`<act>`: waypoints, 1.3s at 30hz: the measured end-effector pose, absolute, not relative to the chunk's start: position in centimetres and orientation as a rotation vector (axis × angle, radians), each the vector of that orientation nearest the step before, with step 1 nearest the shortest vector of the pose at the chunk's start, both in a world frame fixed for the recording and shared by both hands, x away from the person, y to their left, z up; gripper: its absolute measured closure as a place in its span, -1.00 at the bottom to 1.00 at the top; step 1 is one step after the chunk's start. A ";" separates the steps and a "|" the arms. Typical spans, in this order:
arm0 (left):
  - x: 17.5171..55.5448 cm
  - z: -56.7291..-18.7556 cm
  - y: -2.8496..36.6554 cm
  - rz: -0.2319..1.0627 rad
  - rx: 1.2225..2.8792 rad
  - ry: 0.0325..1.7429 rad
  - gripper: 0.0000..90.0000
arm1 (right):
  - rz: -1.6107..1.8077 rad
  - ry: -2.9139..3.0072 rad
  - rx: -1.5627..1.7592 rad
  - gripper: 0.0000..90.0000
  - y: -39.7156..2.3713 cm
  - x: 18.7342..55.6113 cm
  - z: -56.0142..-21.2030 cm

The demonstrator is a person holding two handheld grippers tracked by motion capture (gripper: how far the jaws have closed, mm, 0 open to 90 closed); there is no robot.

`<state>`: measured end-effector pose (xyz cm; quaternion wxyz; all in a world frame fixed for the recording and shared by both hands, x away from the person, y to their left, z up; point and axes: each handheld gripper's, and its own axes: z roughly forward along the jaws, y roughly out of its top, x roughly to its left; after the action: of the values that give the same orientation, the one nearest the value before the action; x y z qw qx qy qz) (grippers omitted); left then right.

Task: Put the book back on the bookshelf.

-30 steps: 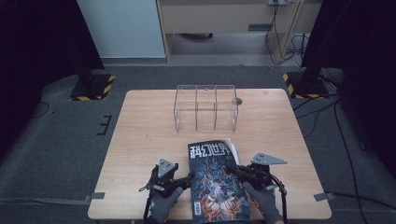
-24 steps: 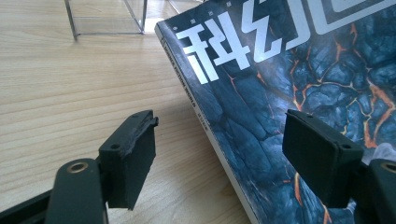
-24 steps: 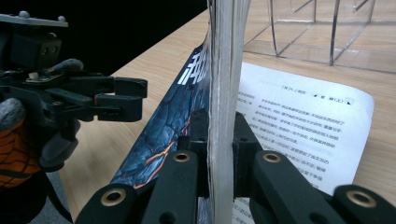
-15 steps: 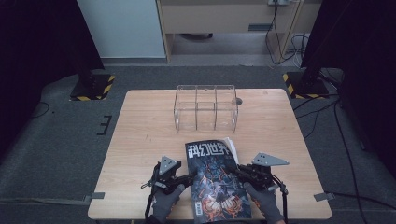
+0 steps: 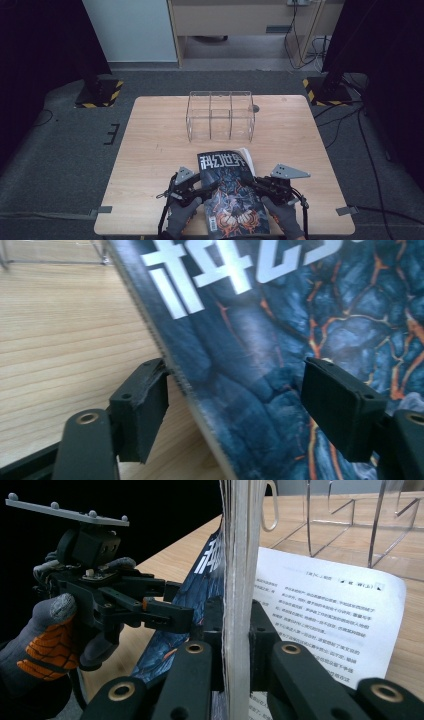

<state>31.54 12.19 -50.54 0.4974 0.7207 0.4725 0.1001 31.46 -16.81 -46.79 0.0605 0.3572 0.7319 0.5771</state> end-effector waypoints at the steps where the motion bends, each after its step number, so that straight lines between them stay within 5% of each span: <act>1: 31.5 -50.6 12.1 0.252 1.751 1.145 -0.39 | 1.742 2.219 1.083 0.86 -16.8 31.5 -46.9; 39: 30.9 -49.8 11.4 0.262 1.713 1.115 -0.15 | 1.759 2.280 1.140 0.85 -17.1 32.4 -48.5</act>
<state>30.86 11.43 -49.80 0.5146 0.7129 0.4638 0.1089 32.38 -17.11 -48.50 0.0222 0.3679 0.7360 0.5679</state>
